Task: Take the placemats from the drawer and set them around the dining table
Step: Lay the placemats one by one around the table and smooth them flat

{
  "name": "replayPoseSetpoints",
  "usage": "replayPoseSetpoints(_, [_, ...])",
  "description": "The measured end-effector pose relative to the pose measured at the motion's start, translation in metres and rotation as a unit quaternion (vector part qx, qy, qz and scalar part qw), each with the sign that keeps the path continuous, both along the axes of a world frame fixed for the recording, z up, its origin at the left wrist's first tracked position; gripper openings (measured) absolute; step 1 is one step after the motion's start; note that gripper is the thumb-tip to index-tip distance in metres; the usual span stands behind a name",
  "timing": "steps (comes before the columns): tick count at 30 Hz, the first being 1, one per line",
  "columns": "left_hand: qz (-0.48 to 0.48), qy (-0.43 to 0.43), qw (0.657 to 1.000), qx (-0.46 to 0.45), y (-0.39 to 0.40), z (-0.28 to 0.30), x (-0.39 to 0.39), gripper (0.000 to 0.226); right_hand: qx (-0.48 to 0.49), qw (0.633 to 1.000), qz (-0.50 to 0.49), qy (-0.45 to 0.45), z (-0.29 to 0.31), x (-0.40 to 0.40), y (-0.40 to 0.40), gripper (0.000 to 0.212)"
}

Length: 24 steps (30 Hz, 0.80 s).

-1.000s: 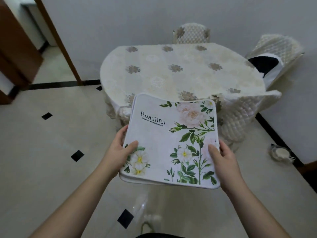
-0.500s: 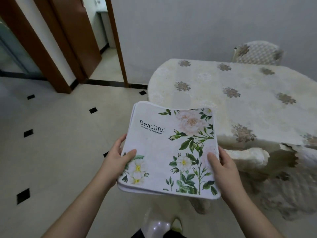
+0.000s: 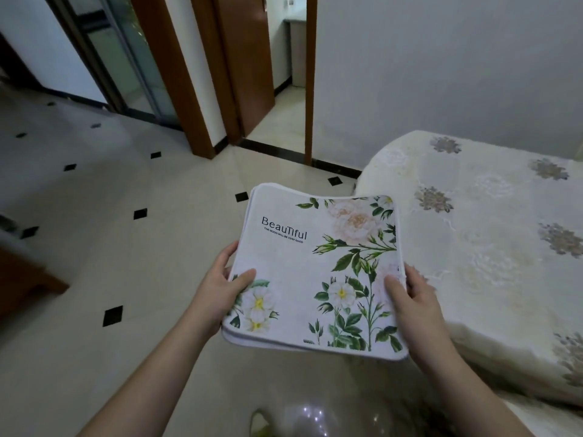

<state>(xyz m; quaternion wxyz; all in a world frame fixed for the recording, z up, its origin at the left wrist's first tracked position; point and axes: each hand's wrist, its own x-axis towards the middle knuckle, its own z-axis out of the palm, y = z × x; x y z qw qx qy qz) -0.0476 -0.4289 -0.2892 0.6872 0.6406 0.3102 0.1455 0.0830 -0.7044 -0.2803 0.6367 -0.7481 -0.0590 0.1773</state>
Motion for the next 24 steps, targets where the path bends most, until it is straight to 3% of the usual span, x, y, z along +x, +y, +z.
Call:
replayPoseSetpoints(6, [0.024, -0.001, 1.0, 0.006, 0.101, -0.006, 0.013, 0.058, -0.021, 0.998, 0.028, -0.052, -0.006, 0.026, 0.111, 0.025])
replayPoseSetpoints(13, [0.028, 0.005, 0.999, 0.034, 0.228, 0.012, 0.026, 0.057, -0.011, 0.998, 0.045, -0.045, 0.003, 0.045, 0.24, 0.022])
replayPoseSetpoints(24, [-0.022, 0.015, 0.999, 0.046, 0.306, -0.005, 0.121, 0.061, -0.019, 0.999, 0.004, -0.049, -0.003, 0.118, 0.304, 0.022])
